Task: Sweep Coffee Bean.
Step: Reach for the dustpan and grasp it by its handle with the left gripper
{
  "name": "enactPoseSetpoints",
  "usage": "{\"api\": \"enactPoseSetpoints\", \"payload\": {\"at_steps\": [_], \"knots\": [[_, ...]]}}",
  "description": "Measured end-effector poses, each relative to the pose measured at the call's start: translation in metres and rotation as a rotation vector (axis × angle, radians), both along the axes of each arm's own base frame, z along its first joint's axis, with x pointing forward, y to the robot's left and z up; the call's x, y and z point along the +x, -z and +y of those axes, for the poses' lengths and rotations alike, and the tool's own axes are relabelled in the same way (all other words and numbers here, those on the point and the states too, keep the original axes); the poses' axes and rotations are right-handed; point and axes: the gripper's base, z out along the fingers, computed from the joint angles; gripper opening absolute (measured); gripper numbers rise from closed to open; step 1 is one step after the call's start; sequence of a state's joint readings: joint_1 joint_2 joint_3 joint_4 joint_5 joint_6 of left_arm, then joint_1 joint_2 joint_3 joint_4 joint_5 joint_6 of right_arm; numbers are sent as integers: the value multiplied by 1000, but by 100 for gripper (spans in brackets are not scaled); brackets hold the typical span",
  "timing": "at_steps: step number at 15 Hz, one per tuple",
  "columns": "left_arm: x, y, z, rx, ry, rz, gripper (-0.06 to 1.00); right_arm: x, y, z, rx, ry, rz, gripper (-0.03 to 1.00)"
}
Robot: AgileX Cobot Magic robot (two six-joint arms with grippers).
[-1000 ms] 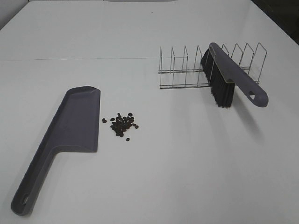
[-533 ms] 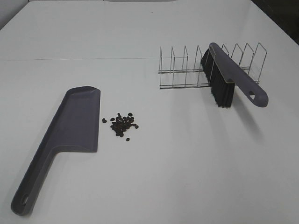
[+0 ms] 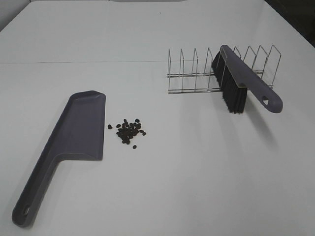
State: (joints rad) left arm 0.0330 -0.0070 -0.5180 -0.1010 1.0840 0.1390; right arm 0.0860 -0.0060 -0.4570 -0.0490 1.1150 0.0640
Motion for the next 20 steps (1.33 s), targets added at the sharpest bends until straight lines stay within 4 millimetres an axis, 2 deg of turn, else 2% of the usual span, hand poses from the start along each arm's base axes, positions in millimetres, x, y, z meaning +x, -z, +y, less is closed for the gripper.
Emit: {"api": "enactPoseSetpoints", "payload": {"at_steps": [20], "knots": [[1,-3,0,-10,-4,31,99,0,0,0,0,0,0,58]]}}
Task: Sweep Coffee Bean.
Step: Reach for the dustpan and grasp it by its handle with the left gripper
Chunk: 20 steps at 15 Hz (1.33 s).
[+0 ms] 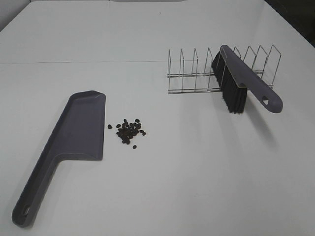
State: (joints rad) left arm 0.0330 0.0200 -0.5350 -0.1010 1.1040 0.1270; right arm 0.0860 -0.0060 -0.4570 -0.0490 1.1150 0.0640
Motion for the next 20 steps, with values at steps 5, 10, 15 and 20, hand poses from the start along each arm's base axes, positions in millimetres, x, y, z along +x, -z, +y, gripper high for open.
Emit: {"api": "enactPoseSetpoints", "payload": {"at_steps": [5,10,15,20], "knots": [[44,-39,1,-48,-23,305,99,0,0,0,0,0,0,58],[114,-51,3,-67,-31,524,99,0,0,0,0,0,0,58],[162,-20,0,-76,1,763,99,0,0,0,0,0,0,58],[190,21,-47,23,43,932,99,0,0,0,0,0,0,58]]}}
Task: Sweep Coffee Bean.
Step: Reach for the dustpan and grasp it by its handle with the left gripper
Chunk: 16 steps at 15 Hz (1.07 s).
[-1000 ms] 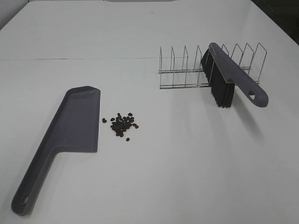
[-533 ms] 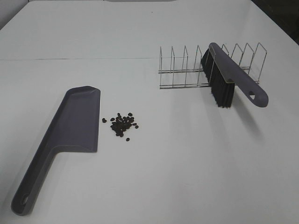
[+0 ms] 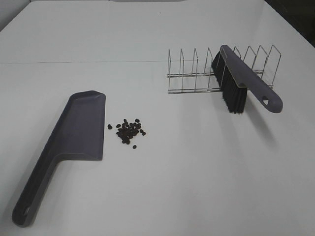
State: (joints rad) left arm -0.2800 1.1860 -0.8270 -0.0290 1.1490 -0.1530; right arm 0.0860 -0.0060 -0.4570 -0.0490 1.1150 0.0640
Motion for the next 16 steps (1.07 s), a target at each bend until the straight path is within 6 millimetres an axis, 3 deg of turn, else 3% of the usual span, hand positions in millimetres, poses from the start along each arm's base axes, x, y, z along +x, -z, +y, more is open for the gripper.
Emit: {"api": "enactPoseSetpoints", "payload": {"at_steps": [1,3,8,13,16], "knots": [[17,21,-7,70,-38,19,99,0,0,0,0,0,0,58],[38,48,-19,45,-28,41,99,0,0,0,0,0,0,58],[69,110,-43,-61,1,94,99,0,0,0,0,0,0,58],[79,145,-44,-22,-3,125,99,0,0,0,0,0,0,58],[82,153,-44,-12,2,128,99,0,0,0,0,0,0,58]]}}
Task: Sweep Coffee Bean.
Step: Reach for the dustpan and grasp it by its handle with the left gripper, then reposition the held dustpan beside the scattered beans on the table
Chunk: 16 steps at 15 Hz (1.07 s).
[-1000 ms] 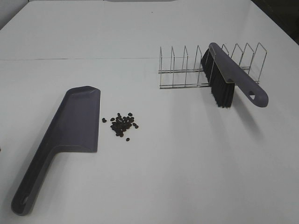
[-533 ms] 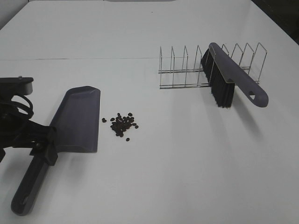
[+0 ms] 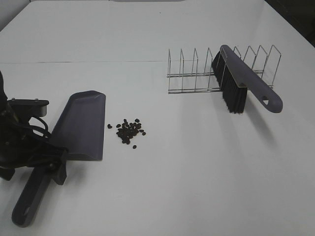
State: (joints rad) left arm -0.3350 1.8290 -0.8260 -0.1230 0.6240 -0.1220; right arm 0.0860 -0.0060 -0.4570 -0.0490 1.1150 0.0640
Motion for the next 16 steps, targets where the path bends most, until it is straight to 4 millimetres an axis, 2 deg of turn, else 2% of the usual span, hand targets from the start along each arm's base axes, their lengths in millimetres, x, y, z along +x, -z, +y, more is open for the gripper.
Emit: {"api": "enactPoseSetpoints", "payload": {"at_steps": [3,6,7,8,9,16], "knots": [[0,11,1,21,13,30,96,0,0,0,0,0,0,58],[2,12,1,23,18,21,81,0,0,0,0,0,0,58],[2,12,1,23,20,15,72,0,0,0,0,0,0,58],[4,12,0,20,19,2,45,0,0,0,0,0,0,58],[5,13,0,18,15,-6,32,0,0,0,0,0,0,58],[6,12,-3,-13,-28,-24,31,0,0,0,0,0,0,58]]}}
